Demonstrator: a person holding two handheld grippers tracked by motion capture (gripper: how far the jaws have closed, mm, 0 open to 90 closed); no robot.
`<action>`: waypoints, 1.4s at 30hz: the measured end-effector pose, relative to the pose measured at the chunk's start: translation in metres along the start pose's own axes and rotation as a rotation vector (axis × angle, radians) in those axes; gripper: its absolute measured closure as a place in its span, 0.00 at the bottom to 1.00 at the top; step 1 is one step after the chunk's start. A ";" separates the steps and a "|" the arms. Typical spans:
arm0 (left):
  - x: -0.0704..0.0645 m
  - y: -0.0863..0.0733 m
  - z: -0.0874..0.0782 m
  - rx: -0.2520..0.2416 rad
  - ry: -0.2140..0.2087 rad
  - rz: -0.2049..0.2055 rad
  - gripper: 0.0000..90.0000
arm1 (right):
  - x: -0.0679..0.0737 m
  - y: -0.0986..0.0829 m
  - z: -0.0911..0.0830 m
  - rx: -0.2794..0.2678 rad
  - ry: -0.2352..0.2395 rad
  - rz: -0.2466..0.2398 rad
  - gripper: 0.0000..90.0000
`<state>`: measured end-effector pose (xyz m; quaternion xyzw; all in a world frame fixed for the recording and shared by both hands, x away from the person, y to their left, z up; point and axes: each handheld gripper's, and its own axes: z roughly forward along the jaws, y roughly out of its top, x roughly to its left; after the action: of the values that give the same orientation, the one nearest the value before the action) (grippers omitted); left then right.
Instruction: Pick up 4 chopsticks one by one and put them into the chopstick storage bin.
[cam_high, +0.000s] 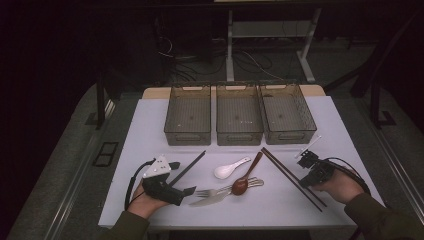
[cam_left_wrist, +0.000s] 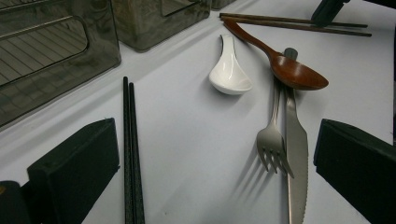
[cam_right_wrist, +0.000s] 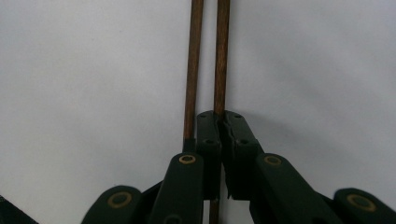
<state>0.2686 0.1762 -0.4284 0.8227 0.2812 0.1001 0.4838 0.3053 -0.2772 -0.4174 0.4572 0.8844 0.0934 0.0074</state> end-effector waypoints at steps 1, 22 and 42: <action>0.000 0.000 0.000 0.001 0.000 0.001 0.00 | -0.001 -0.001 -0.001 -0.007 -0.006 0.000 0.94; 0.000 0.000 0.001 0.007 -0.004 0.001 0.00 | -0.012 -0.025 -0.028 -0.217 0.041 0.012 0.94; 0.001 -0.001 0.000 0.002 0.001 -0.005 0.00 | -0.020 -0.032 -0.019 -0.446 0.124 0.044 0.94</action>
<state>0.2696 0.1769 -0.4293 0.8223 0.2837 0.0991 0.4832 0.2891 -0.3143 -0.4053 0.4566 0.8306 0.3146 0.0517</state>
